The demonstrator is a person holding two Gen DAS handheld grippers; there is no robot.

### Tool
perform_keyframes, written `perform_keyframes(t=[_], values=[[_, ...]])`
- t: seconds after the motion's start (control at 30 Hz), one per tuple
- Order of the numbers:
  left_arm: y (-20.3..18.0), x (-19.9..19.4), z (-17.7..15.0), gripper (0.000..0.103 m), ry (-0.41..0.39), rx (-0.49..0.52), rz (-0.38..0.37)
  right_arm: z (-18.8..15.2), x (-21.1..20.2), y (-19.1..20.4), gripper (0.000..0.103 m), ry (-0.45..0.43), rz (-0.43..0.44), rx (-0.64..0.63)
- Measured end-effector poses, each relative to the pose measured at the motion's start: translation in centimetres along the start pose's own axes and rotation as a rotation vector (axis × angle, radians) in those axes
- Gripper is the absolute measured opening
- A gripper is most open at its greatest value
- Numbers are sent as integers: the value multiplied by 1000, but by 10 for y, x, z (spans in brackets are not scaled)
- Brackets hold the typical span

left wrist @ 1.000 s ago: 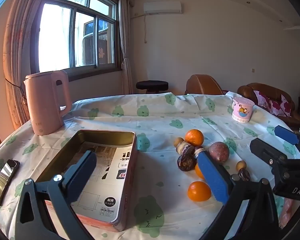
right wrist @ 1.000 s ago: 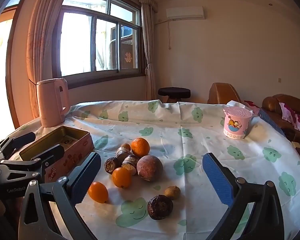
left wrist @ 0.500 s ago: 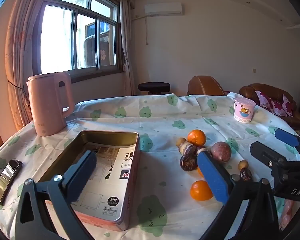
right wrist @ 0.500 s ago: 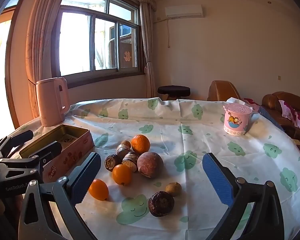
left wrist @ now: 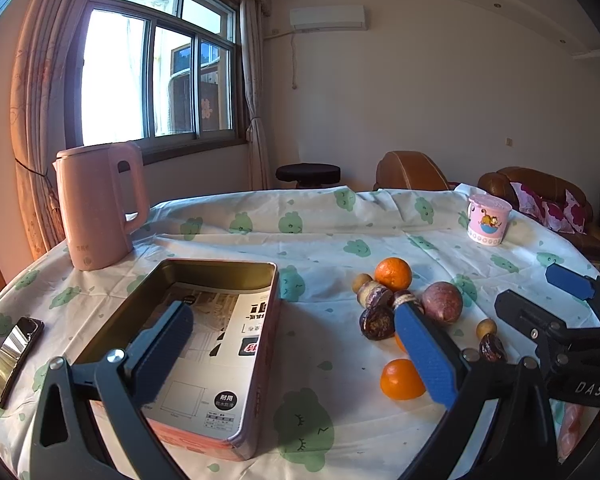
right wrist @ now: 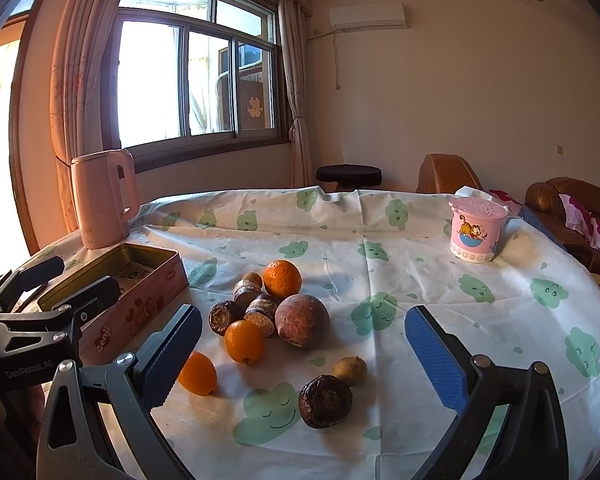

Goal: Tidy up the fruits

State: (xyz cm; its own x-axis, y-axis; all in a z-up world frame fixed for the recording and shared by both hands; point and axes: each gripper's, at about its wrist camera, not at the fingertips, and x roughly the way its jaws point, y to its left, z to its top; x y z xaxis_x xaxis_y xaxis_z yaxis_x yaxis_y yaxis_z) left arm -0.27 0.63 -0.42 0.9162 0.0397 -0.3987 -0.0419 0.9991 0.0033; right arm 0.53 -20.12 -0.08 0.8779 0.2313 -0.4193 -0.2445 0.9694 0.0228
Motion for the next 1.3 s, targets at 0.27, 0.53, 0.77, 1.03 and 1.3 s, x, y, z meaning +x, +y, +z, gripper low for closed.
perform_keyframes(t=[0.27, 0.53, 0.77, 1.03, 1.3], values=[[0, 0, 0, 103, 0, 1, 0, -1, 0, -1, 102, 1, 3, -1], [0, 0, 0, 103, 0, 1, 0, -1, 1, 0, 102, 3, 2, 2], [-1, 0, 0, 103, 1, 0, 2, -2, 1, 0, 102, 2, 6, 3], [-1, 0, -1, 103, 1, 0, 2, -2, 1, 0, 102, 4, 7, 5], [-2, -1, -2, 103, 2, -1, 3, -2, 1, 0, 102, 6, 7, 4]])
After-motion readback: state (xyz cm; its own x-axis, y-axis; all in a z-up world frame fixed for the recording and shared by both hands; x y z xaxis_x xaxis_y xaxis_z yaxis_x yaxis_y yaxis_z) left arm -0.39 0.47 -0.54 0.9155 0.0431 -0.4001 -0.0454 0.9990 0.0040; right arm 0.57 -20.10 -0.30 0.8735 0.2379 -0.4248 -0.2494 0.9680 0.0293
